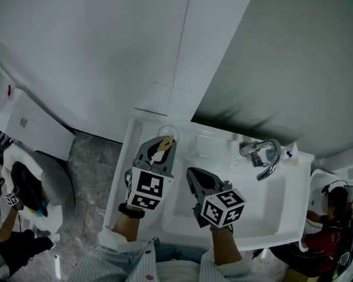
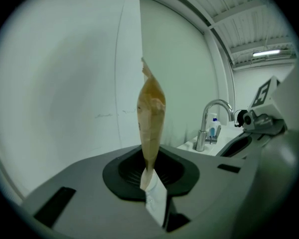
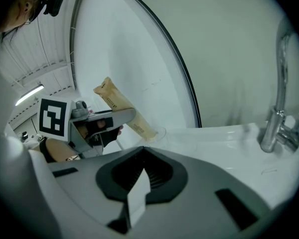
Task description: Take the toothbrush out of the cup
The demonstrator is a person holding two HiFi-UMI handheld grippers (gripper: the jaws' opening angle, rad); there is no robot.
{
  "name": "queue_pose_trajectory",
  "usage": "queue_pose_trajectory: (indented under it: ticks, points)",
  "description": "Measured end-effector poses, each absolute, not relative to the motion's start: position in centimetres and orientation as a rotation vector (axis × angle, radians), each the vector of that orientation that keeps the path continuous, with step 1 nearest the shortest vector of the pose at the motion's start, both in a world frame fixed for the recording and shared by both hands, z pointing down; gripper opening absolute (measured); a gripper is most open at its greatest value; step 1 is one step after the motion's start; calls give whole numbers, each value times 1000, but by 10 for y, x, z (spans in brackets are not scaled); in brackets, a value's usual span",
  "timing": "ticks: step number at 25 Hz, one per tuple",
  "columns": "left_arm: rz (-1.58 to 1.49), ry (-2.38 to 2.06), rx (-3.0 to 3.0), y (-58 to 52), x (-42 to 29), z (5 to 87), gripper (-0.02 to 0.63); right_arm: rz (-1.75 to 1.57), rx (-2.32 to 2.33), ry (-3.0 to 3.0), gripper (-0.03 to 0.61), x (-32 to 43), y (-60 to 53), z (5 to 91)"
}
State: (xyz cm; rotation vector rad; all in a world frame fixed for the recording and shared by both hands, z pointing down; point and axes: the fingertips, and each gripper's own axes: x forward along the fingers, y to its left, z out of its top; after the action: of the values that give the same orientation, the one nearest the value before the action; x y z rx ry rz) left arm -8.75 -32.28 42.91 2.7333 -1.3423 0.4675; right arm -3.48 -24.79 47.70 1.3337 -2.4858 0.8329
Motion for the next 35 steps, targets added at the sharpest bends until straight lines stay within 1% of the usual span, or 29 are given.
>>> queue_pose_trajectory:
  ticks: [23, 35]
  points:
    - [393, -1382, 2814, -244, -85, 375, 49, 652, 1372, -2597, 11, -26, -208, 422]
    - [393, -1376, 2832, -168, -79, 357, 49, 598, 1334, -2644, 11, -22, -151, 402]
